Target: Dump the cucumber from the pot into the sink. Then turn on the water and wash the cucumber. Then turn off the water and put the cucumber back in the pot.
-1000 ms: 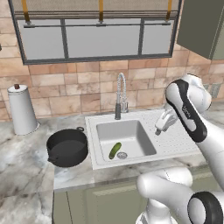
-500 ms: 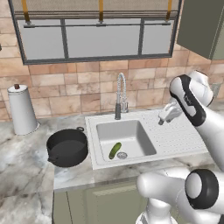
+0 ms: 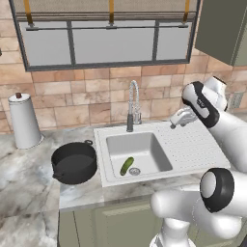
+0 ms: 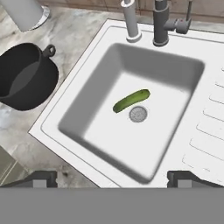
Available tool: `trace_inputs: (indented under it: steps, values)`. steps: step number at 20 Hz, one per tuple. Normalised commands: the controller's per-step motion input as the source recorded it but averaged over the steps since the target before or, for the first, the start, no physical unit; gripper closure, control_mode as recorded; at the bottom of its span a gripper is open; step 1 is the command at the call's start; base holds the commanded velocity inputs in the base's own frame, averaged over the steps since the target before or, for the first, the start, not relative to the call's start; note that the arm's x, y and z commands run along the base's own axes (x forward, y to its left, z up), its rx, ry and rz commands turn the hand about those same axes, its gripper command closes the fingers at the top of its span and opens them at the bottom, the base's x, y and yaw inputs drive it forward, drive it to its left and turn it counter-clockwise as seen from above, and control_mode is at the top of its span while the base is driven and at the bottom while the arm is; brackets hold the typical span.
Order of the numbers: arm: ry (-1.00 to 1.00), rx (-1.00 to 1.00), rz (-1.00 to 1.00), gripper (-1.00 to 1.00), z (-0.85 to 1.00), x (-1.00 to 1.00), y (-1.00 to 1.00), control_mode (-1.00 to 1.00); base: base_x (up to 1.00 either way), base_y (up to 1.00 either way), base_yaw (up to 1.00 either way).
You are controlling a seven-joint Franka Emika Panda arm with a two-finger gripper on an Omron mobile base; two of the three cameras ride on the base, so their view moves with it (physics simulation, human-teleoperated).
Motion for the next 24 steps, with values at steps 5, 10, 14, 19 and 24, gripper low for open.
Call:
trace_inputs:
  steps: [5, 10, 14, 19, 24]
  values:
    - [-0.14, 0.10, -0.05, -1.00, -0.08, 0.50, -0.04, -1.00, 0.00, 0.00, 0.00]
    - [-0.12, 0.12, -0.02, -1.00, -0.06, 0.43, 0.00, -1.00, 0.00, 0.00, 0.00]
    - [-0.02, 0.12, 0.00, -1.00, -0.02, 0.57, 0.00, -1.00, 0.00, 0.00, 0.00]
    - [0.03, 0.12, 0.00, -1.00, 0.00, 0.65, 0.00, -1.00, 0.00, 0.00, 0.00]
    - [0.09, 0.11, 0.00, -1.00, -0.05, 0.55, 0.00, -1.00, 0.00, 0.00, 0.00]
